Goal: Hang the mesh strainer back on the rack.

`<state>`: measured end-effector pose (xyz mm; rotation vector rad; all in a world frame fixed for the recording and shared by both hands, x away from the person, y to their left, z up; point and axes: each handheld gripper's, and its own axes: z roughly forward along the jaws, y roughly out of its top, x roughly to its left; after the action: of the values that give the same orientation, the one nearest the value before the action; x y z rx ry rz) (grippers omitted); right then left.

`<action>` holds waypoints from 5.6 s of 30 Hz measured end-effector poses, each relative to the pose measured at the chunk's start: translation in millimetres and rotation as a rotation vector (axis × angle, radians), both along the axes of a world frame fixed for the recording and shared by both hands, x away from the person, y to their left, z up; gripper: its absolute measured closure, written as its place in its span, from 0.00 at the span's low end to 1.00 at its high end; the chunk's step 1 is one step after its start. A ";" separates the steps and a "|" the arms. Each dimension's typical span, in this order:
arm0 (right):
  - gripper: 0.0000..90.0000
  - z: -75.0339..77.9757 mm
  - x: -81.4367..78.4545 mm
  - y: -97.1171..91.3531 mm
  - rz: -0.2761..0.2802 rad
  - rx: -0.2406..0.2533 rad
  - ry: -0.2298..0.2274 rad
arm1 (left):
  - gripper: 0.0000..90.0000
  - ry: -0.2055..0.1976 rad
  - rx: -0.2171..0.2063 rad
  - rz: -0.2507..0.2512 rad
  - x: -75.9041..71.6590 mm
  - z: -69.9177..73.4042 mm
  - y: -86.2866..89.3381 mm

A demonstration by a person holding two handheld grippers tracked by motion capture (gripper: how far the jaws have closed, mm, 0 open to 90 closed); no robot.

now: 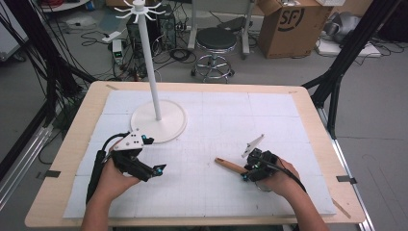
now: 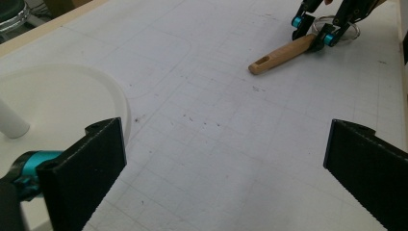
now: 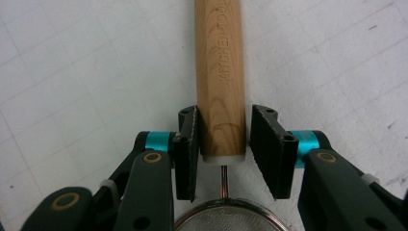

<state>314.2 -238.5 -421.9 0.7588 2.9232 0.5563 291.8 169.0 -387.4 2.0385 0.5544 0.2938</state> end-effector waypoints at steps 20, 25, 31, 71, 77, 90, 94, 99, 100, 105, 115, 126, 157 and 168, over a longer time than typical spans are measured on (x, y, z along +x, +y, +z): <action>0.77 21.2 0.0 -0.7 0.037 0.123 -0.099 | 0.02 0.003 -0.001 0.004 1.0 -0.8 2.8; 0.76 38.0 2.6 -1.9 0.046 0.216 -0.140 | 0.02 0.000 -0.007 0.003 0.9 0.1 3.7; 0.76 59.1 8.0 0.2 0.049 0.336 -0.185 | 0.02 0.006 -0.019 0.002 0.1 0.4 4.5; 0.76 198.1 69.6 54.8 0.235 0.674 -0.351 | 0.02 -0.001 -0.031 -0.013 0.2 1.8 4.8; 0.76 209.9 76.8 66.0 0.224 0.696 -0.342 | 0.02 0.004 -0.042 -0.018 0.1 1.3 2.3; 0.76 226.9 98.4 80.4 0.201 0.719 -0.367 | 0.02 0.013 -0.034 -0.024 1.6 -1.6 -0.7; 0.76 230.6 107.7 87.1 0.194 0.714 -0.356 | 0.02 0.013 -0.036 -0.032 2.2 -2.4 -1.8; 0.76 238.1 114.7 98.3 0.203 0.703 -0.368 | 0.02 0.013 -0.040 -0.027 1.5 -1.8 -0.9; 0.76 240.7 114.9 101.2 0.207 0.704 -0.372 | 0.02 0.012 -0.044 -0.028 1.5 -1.7 -0.5; 0.76 250.7 116.6 111.7 0.218 0.699 -0.407 | 0.02 0.014 -0.047 -0.028 1.2 -1.9 1.3; 0.76 260.0 125.0 123.6 0.194 0.711 -0.424 | 0.02 0.014 -0.058 -0.029 0.8 -1.4 2.6; 0.76 254.0 133.1 129.1 0.178 0.697 -0.412 | 0.02 0.014 -0.059 -0.026 0.8 -1.5 3.4; 0.76 240.9 143.4 176.2 0.124 0.634 -0.363 | 0.02 0.009 -0.060 -0.035 0.1 -0.5 2.7; 0.76 241.0 140.1 186.8 0.133 0.586 -0.366 | 0.02 0.005 -0.061 -0.043 -0.6 1.0 0.3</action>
<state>454.4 -51.7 -180.9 0.4308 2.4847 1.4295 291.2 169.3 -386.5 1.9897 0.5159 0.2436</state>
